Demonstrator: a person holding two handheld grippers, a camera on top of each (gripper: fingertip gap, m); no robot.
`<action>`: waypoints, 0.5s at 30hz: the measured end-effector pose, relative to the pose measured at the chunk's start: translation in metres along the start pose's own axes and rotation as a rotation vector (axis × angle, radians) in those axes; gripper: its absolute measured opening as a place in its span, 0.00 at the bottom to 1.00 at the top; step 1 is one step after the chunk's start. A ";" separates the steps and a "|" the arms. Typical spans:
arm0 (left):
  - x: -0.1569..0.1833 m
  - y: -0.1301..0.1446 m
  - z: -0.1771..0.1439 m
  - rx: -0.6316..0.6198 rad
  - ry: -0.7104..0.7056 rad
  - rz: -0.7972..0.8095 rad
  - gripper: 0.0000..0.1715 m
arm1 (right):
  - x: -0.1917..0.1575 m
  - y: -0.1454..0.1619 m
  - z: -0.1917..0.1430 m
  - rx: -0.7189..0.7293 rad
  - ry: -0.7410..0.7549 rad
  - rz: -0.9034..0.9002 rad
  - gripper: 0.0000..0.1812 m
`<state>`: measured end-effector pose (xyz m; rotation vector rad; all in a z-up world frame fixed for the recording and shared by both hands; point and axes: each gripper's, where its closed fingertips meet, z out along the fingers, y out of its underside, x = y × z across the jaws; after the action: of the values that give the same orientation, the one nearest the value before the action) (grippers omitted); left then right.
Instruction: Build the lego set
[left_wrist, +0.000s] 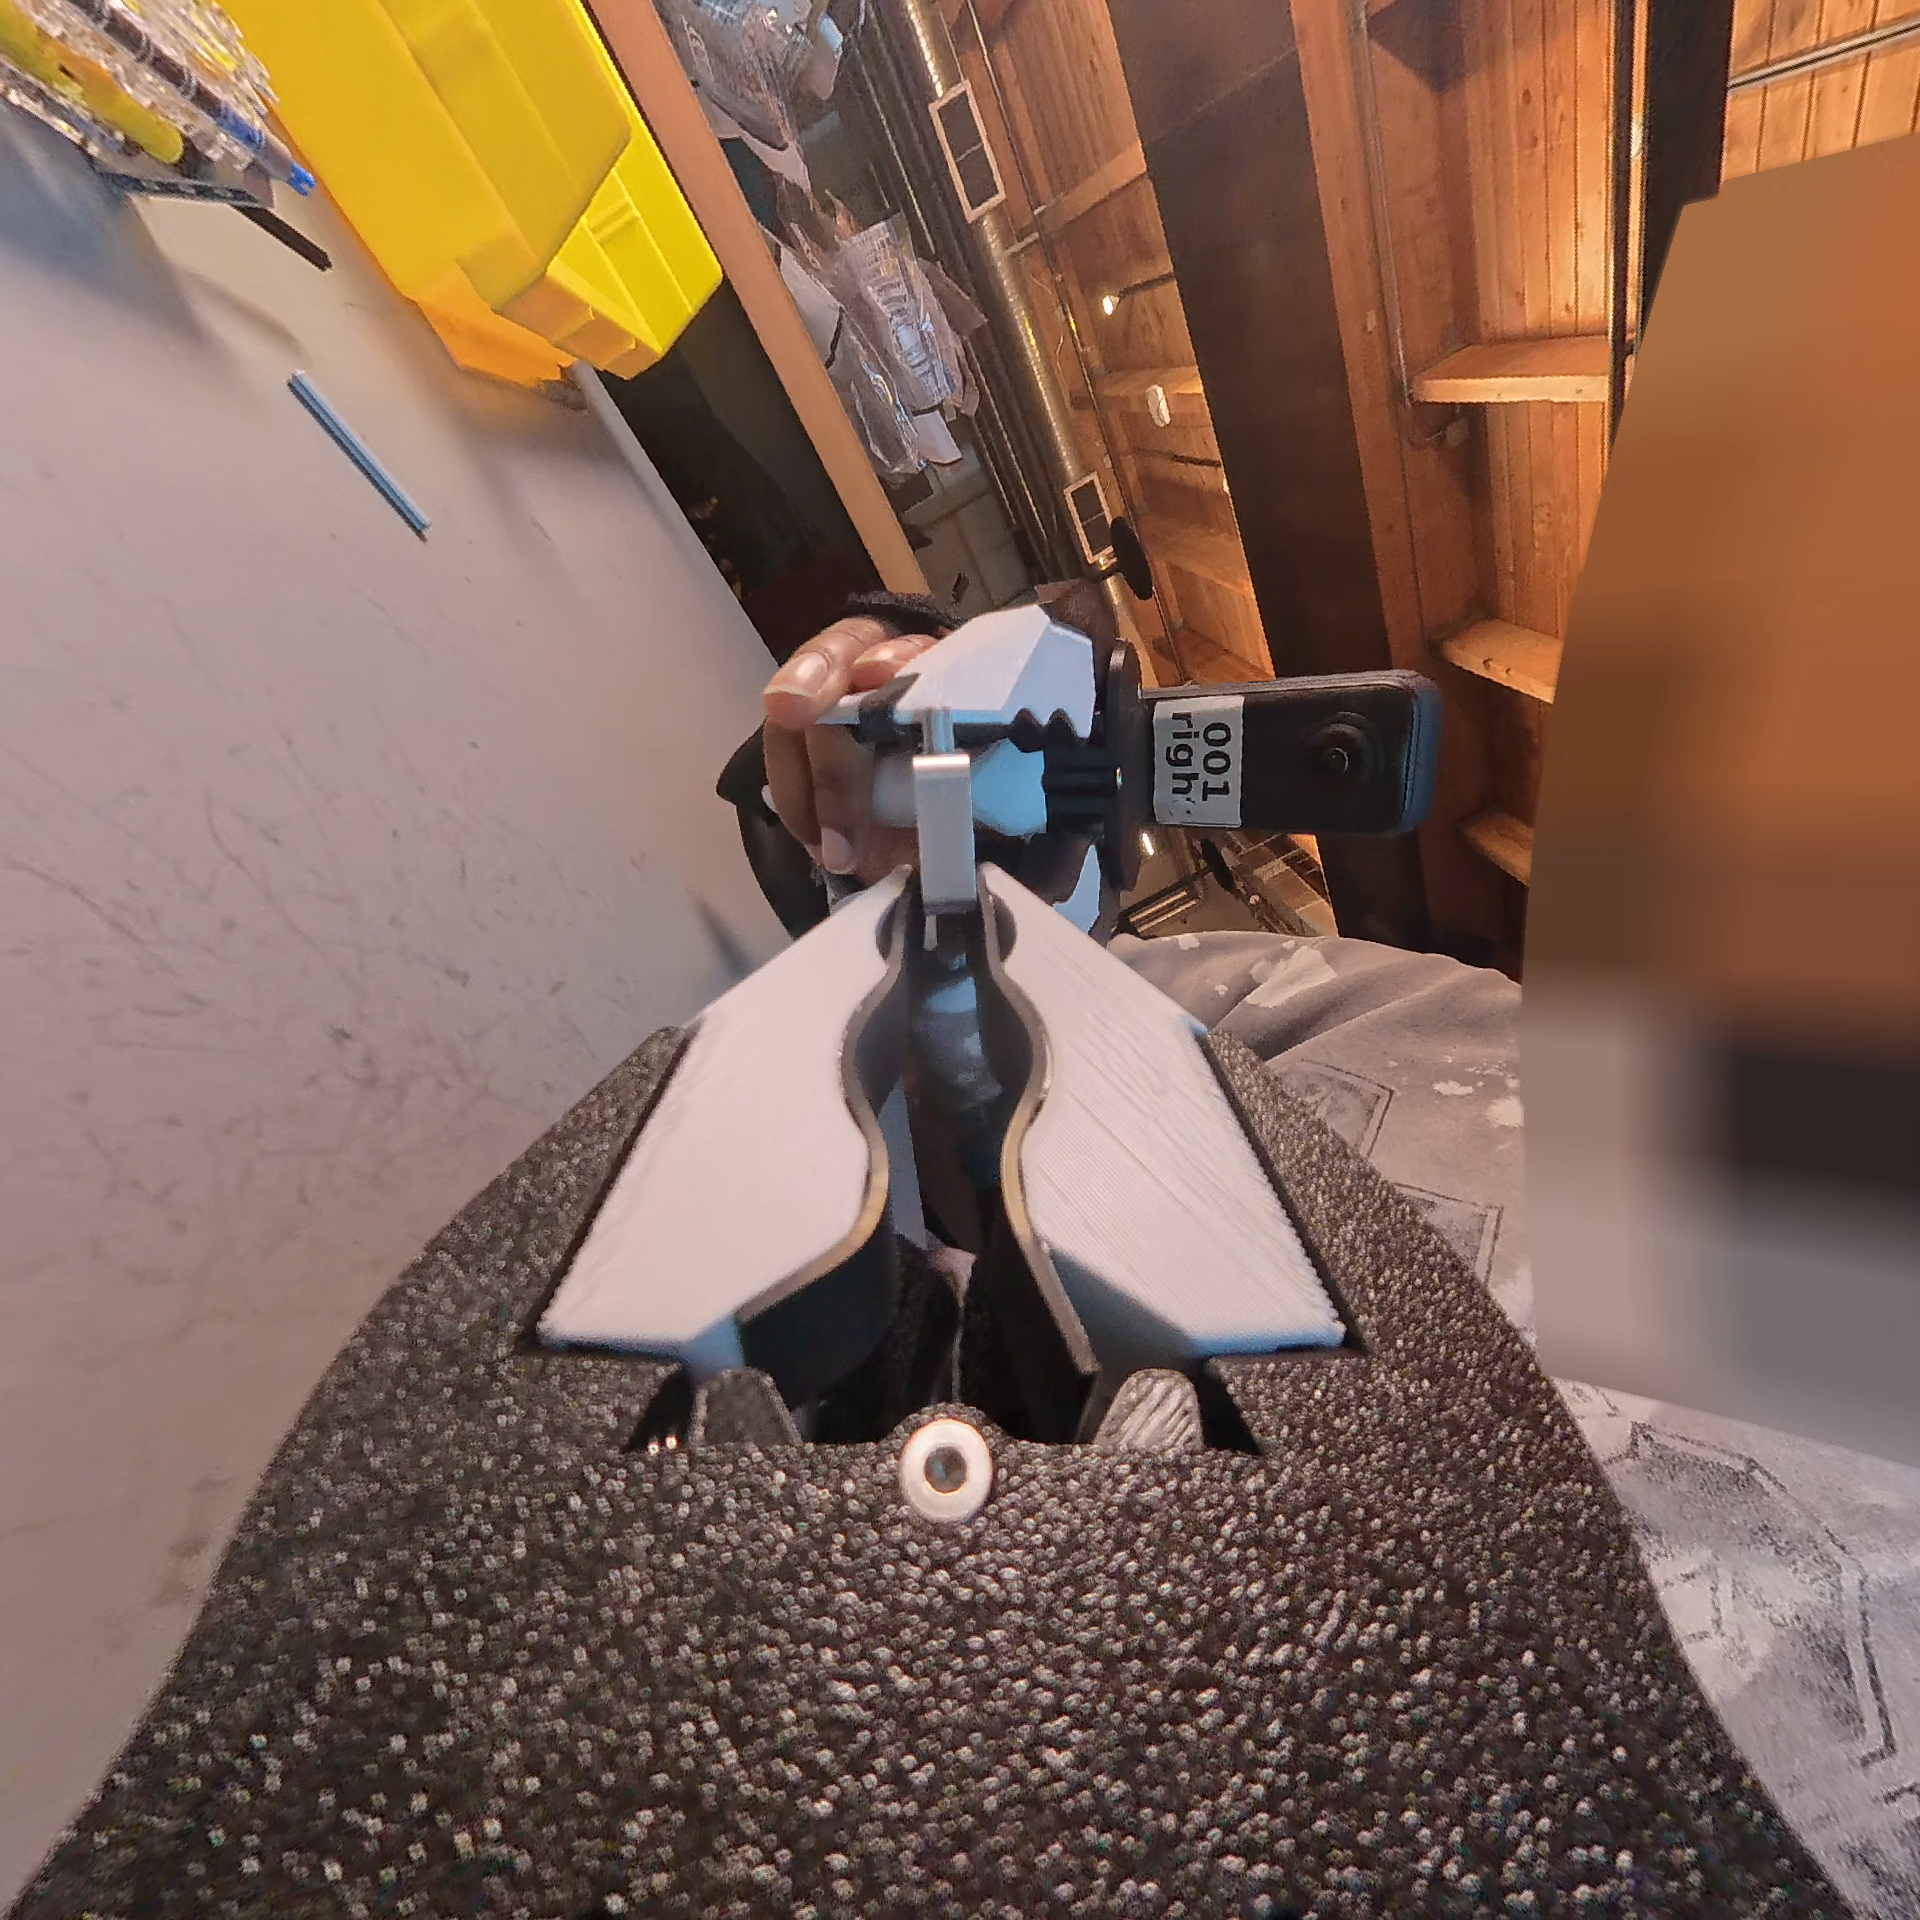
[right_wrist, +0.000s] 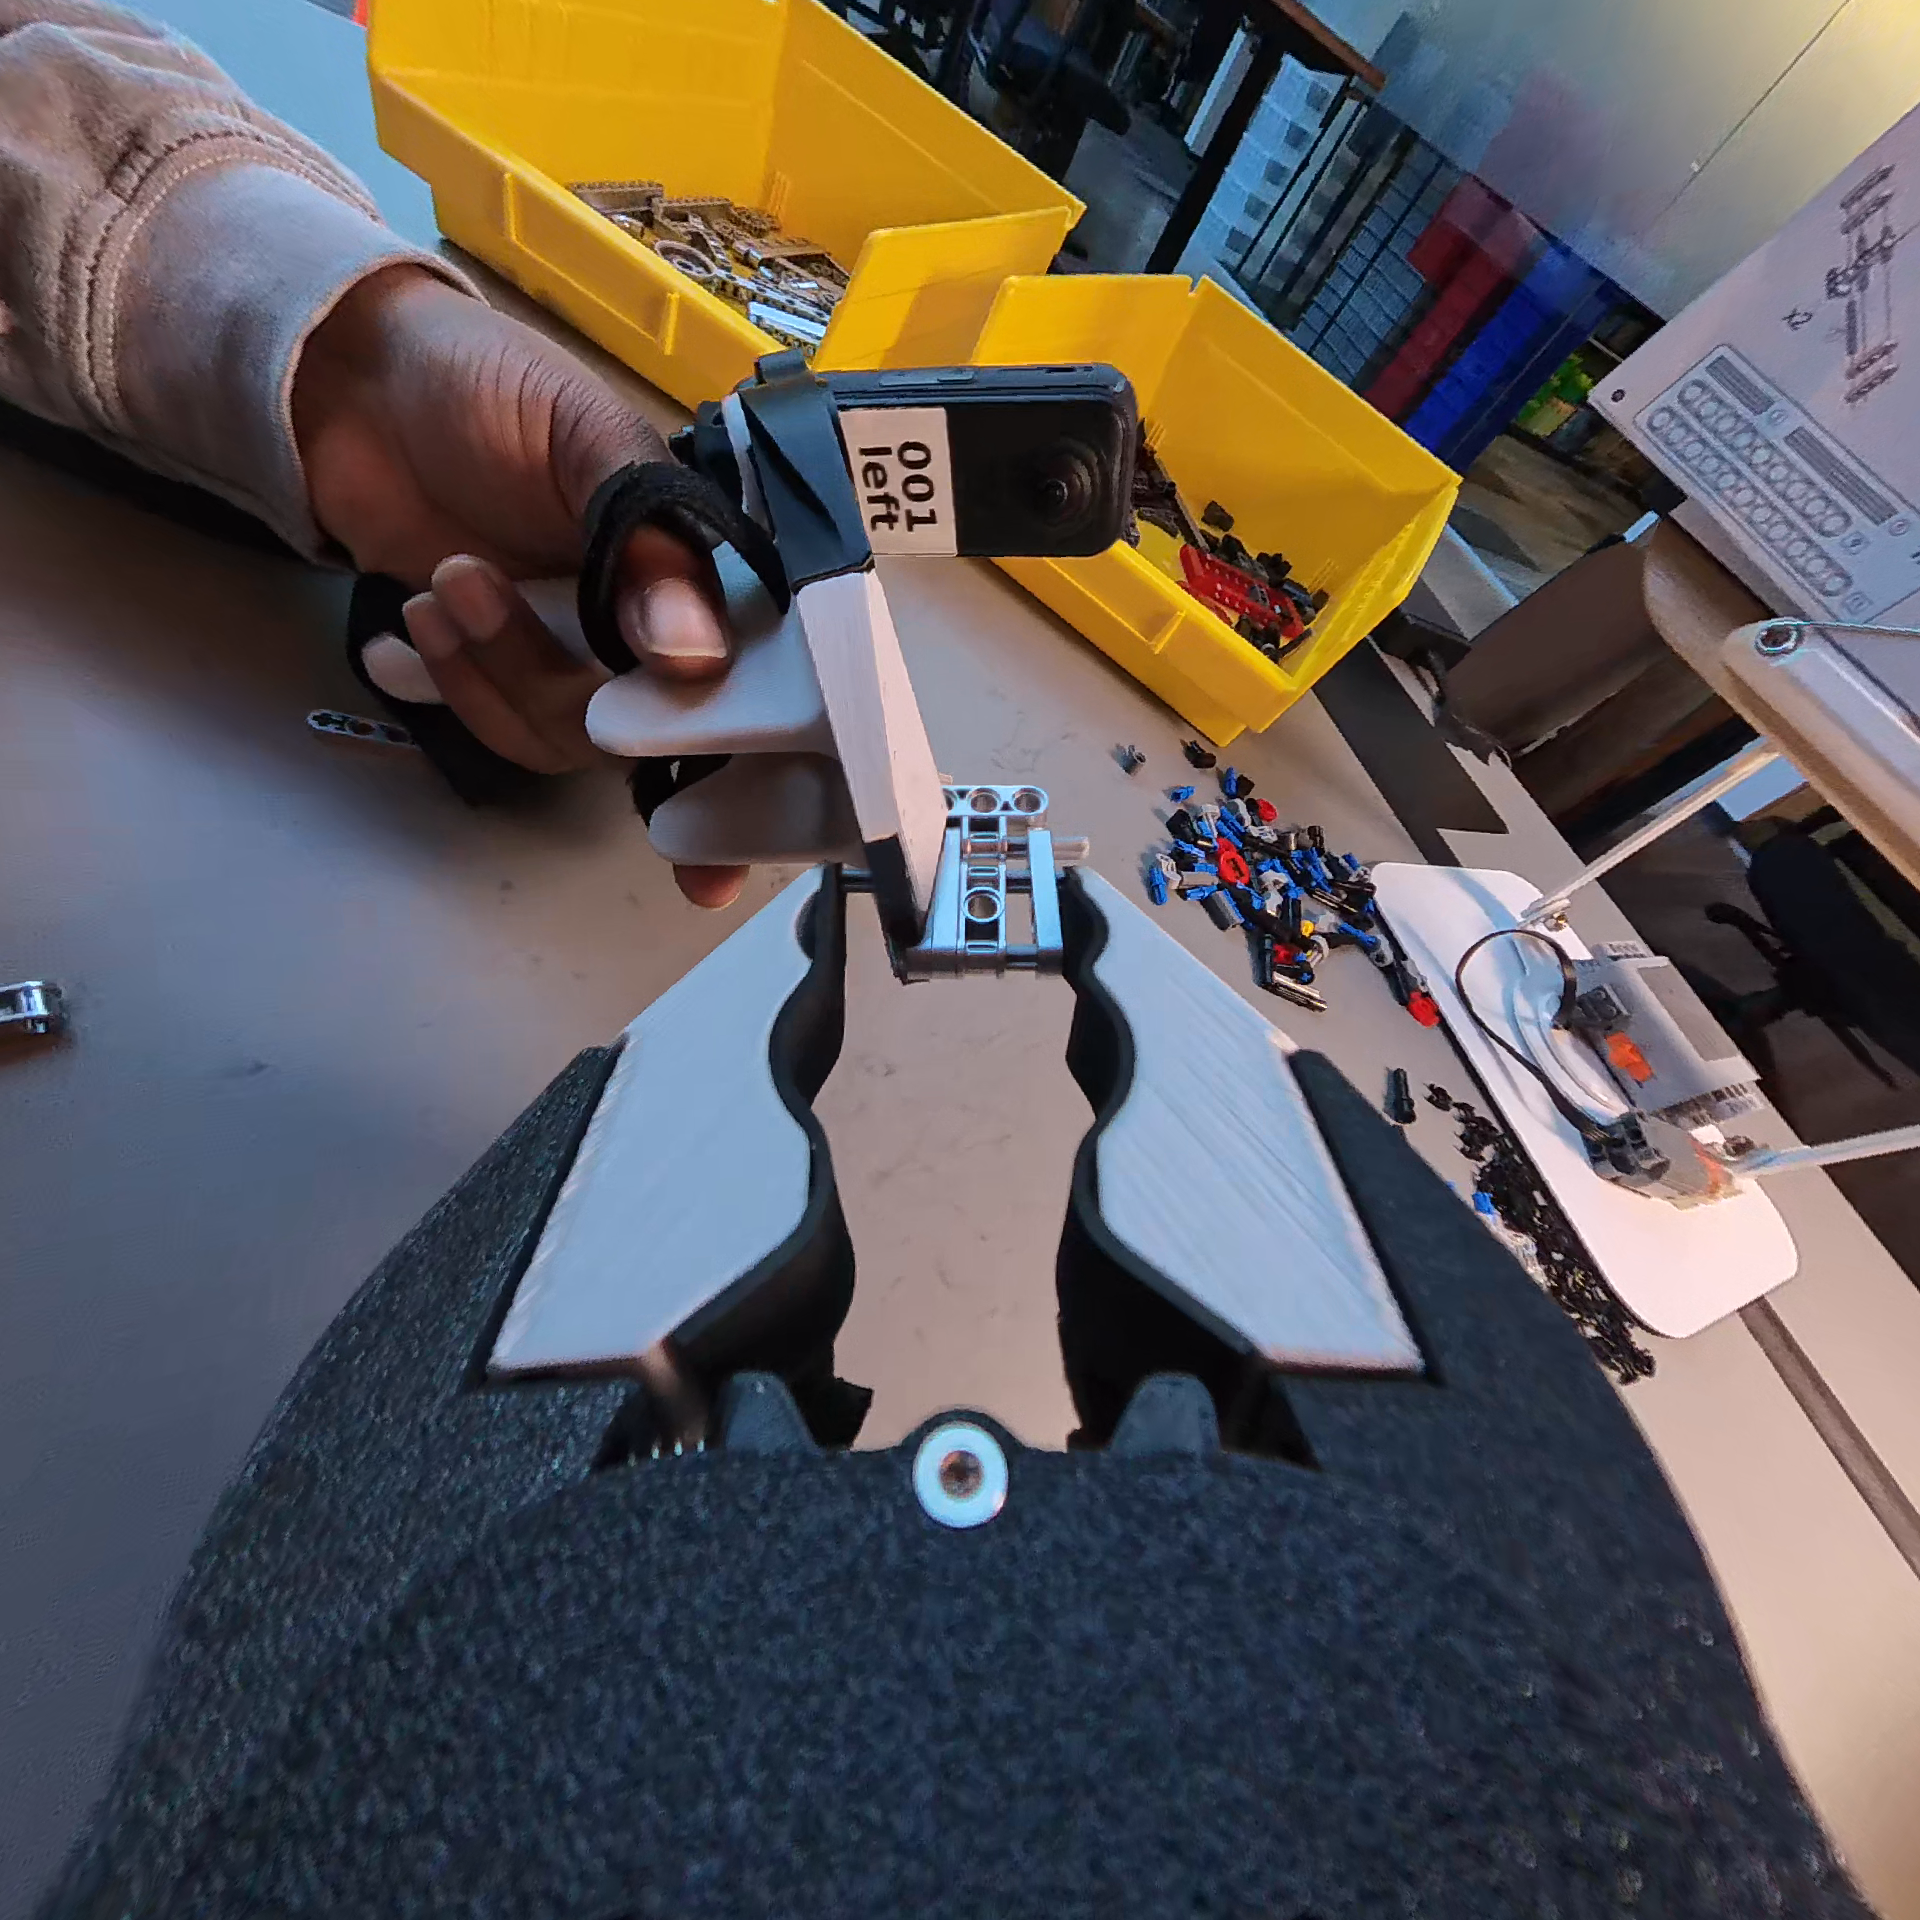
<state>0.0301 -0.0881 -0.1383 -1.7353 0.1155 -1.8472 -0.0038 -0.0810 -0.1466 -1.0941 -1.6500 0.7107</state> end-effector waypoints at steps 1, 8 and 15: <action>0.000 -0.001 0.000 0.010 0.003 -0.002 0.03 | 0.001 -0.001 0.000 0.003 0.005 0.005 0.21; 0.003 -0.007 -0.002 0.067 0.029 -0.013 0.03 | 0.007 -0.005 0.003 0.027 0.032 0.022 0.22; 0.004 -0.014 -0.008 0.112 0.033 -0.007 0.03 | 0.016 -0.009 -0.006 0.053 0.098 -0.036 0.18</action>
<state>0.0177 -0.0814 -0.1297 -1.6316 0.0185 -1.8515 -0.0029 -0.0706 -0.1310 -1.0426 -1.5555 0.6634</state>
